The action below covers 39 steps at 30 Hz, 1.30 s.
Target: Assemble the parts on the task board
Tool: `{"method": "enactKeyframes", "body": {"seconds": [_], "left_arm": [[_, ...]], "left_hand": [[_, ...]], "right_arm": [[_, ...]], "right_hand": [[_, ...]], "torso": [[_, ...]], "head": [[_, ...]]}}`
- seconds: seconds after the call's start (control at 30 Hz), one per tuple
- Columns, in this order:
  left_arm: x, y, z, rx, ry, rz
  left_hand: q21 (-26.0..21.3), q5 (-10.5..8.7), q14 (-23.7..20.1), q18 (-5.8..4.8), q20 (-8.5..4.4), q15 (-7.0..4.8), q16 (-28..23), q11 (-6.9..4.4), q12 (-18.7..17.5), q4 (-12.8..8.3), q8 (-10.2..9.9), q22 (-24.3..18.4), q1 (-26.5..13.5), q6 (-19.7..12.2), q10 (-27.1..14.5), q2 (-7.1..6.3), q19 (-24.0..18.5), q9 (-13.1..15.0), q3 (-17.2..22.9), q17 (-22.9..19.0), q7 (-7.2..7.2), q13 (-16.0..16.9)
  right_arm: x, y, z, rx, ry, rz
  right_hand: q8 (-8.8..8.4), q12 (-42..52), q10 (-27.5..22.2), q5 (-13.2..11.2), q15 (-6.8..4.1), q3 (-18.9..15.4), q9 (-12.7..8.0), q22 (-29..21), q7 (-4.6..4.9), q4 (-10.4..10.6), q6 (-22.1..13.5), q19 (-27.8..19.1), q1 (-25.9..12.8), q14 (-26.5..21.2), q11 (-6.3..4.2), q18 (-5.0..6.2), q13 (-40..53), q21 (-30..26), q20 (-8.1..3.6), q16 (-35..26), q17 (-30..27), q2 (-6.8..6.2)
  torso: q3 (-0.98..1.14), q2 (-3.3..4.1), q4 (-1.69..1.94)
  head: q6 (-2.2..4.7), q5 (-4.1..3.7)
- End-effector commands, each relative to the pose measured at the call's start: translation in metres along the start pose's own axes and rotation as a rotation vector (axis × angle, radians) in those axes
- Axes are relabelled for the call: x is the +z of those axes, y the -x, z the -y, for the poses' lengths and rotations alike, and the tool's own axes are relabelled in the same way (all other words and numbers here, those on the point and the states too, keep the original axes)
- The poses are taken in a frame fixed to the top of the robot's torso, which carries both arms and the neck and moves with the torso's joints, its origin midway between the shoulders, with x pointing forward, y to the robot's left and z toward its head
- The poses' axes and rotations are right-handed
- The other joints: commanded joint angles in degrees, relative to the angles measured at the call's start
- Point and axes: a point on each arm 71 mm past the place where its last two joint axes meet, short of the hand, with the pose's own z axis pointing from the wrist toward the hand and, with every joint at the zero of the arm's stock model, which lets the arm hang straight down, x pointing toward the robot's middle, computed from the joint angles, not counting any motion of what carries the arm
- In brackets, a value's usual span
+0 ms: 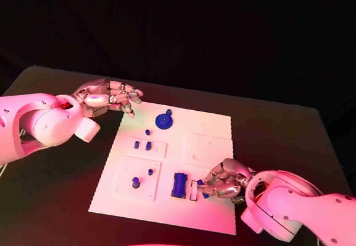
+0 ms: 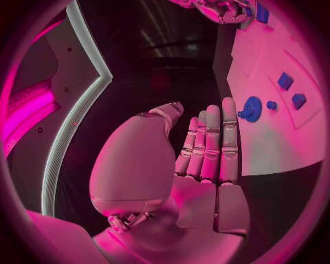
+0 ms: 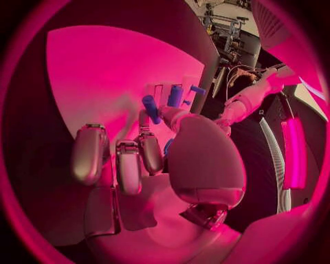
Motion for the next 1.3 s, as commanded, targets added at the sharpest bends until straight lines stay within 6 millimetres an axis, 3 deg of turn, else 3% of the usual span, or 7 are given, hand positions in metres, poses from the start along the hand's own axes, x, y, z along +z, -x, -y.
{"method": "enactKeyframes", "body": {"seconds": [0.03,0.47,1.3], "left_arm": [[0.0008,-0.0026,0.0015,0.002,-0.013,-0.014],[0.0004,-0.0025,0.0013,0.002,-0.011,-0.016],[0.0002,-0.0025,0.0002,-0.01,0.006,-0.021]], "left_hand": [[-0.2,0.1,0.0,0.79,0.17,0.12,0.3,-0.02,0.2,0.4,0.3,-0.1,0.5,-0.5,-0.5,-0.18,0.4,-0.1,0.0,-0.1,1.4,-0.1],[-0.3,0.09,0.0,0.79,0.17,0.12,0.3,-0.02,0.2,0.5,0.3,-0.1,0.6,-0.5,-0.5,-0.16,0.4,-0.1,0.0,-0.1,1.41,-0.1],[-0.4,0.08,0.0,0.78,0.18,0.15,0.3,0.02,0.2,0.7,0.4,-0.2,0.5,-0.5,-0.5,-0.11,0.5,-0.1,-0.1,-0.1,1.45,-0.1]], "right_arm": [[0.0011,-0.0027,-0.0017,0.01,-0.001,-0.016],[0.0048,-0.0077,-0.0027,-0.022,-0.016,-0.065],[0.0067,-0.0126,-0.0085,-0.03,0.006,-0.082]], "right_hand": [[-0.04,0.4,0.2,-0.2,-0.09,-0.6,-0.1,10.2,0.29,0.2,0.0,1.2,-1.0,5.2,0.41,-0.78,3.1,0.0,-0.03,0.3,11.2,-0.18],[-0.08,0.3,0.1,-0.3,0.03,-2.5,0.1,10.1,0.45,1.1,-0.1,1.1,-4.1,5.2,0.56,-0.7,3.1,-0.4,0.06,0.2,11.1,-0.66],[-0.07,0.5,0.2,-0.3,0.06,-3.3,0.2,10.0,0.48,1.3,-0.1,1.0,-4.9,5.1,0.6,-0.64,3.2,-0.8,0.1,0.1,10.9,-0.62]], "torso": [[0.01,0.0,0.0],[0.0,0.01,0.01],[0.01,-0.01,-0.04]], "head": [[-0.04,0.01],[-0.13,0.13],[-0.22,0.36]]}}
